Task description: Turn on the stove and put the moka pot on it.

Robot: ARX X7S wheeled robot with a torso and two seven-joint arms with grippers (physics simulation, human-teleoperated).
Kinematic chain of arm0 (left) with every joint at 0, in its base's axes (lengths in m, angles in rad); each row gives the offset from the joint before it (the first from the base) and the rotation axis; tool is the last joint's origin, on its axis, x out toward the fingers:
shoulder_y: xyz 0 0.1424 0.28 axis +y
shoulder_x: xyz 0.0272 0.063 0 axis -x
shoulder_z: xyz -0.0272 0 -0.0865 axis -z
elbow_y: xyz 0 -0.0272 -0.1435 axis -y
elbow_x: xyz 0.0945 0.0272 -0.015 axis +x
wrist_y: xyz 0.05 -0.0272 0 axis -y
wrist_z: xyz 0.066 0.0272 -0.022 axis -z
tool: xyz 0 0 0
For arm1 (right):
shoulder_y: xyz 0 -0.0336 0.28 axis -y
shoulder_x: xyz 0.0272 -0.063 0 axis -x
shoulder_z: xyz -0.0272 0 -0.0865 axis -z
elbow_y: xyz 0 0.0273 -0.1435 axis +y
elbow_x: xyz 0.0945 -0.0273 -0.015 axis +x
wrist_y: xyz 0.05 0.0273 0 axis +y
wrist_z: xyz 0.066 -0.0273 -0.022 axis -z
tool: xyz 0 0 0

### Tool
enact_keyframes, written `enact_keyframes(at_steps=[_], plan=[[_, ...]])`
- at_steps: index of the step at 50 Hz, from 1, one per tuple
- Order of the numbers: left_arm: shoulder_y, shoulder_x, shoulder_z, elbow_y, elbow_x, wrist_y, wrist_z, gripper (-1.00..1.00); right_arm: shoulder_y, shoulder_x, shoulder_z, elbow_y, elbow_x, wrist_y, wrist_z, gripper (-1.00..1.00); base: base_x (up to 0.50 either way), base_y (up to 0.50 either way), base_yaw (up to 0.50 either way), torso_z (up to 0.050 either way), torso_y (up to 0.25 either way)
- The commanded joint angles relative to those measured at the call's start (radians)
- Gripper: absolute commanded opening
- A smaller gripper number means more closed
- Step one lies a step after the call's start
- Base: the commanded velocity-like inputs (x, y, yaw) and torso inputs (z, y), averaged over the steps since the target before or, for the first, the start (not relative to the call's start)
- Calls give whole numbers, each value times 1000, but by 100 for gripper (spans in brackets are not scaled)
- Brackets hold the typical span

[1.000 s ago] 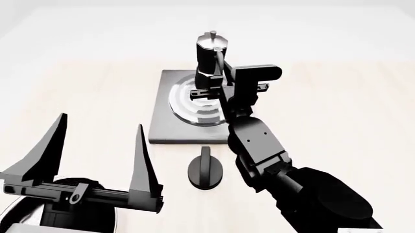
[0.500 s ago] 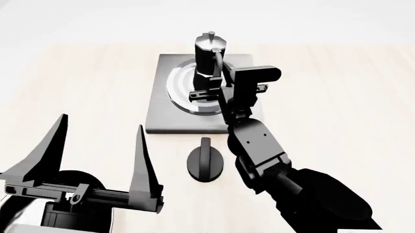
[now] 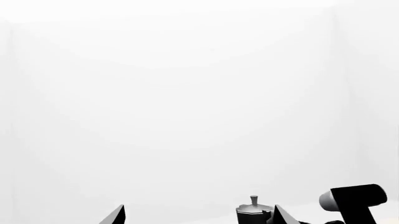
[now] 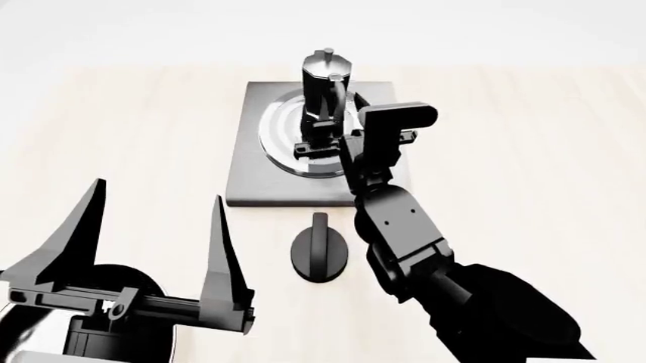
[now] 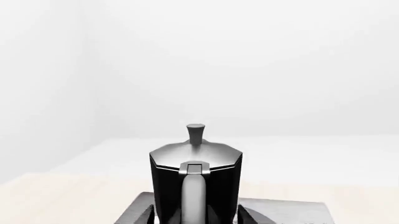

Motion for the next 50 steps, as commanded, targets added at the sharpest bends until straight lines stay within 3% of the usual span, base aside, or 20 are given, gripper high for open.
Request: enact_keyframes(at_steps=[1,21,36,40,50], plan=[[-6,-1,1,4,-6,-4,-1,100,-22,-3,-2,11,-5,6,-13,100,0,0,0,0,0],[-6,-3,4,-1,-5,7,-4,100,-42,0,-1,-5,4,-36,-84,100,0,0,0,0,0],[-106,-12,-23,64,-31,-113,0,100,68,325,-63,-657,-220,-114,316,100,0,0,0,0,0],[-180,-21,-42,100,-59,-193,10,100,119,401,-71,-814,-300,-108,404,100,0,0,0,0,0],[-517,-60,-110,246,-166,-529,47,100,330,589,-32,-1201,-419,19,635,100,0,0,0,0,0]])
